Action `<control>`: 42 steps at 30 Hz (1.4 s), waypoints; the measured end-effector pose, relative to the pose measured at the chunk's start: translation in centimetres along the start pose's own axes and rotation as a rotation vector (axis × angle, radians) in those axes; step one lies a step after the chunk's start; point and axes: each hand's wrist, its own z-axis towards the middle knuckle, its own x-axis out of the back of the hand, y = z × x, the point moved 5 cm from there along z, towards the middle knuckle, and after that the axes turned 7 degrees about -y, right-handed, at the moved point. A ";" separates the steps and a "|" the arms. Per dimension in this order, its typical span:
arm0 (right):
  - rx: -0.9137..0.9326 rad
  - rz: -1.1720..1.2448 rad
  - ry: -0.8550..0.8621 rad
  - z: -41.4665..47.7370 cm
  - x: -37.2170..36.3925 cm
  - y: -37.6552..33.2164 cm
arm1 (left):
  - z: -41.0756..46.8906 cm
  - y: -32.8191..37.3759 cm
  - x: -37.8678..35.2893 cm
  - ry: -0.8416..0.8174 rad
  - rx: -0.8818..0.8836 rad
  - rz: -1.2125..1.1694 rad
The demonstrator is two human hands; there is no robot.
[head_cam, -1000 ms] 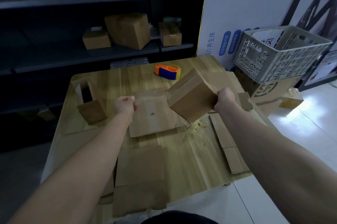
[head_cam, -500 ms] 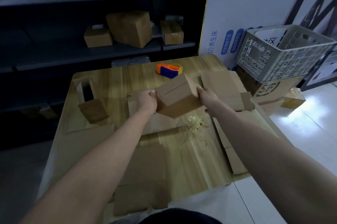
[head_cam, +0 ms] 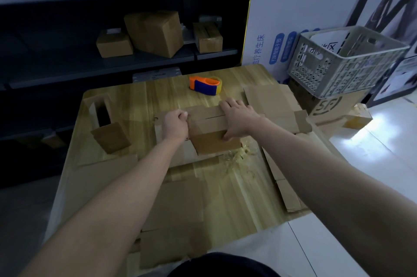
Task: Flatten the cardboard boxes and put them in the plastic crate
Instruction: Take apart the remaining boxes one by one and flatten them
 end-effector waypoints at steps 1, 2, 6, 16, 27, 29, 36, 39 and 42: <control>-0.012 0.056 -0.009 -0.1 -0.3 0.5 | 0.3 -0.5 0.2 0.002 0.048 -0.101; -0.036 0.127 -0.009 -0.3 -0.6 1.2 | 0.6 -1.0 0.5 0.011 0.108 -0.233; -0.165 0.395 0.062 -1.0 -1.1 4.8 | 1.7 -3.5 2.2 0.093 0.289 -0.498; -0.621 0.698 0.369 -2.9 -1.2 9.9 | 3.5 -5.4 -0.4 -0.143 0.257 -0.299; -0.560 0.746 0.473 -2.8 -0.6 14.4 | 0.1 0.9 -13.2 -0.359 -0.042 -0.098; -0.527 0.736 0.452 -2.7 -0.7 15.7 | -0.8 1.3 -16.3 -0.414 -0.046 0.005; -0.426 0.749 0.359 -1.5 -2.4 19.2 | -3.8 -0.3 -24.4 -0.576 -0.003 0.363; -0.392 0.776 0.291 -1.0 -3.0 19.0 | -4.5 -0.7 -24.7 -0.659 -0.032 0.454; -0.338 0.779 0.247 -0.5 -2.9 18.3 | -5.2 -0.2 -24.9 -0.699 -0.091 0.537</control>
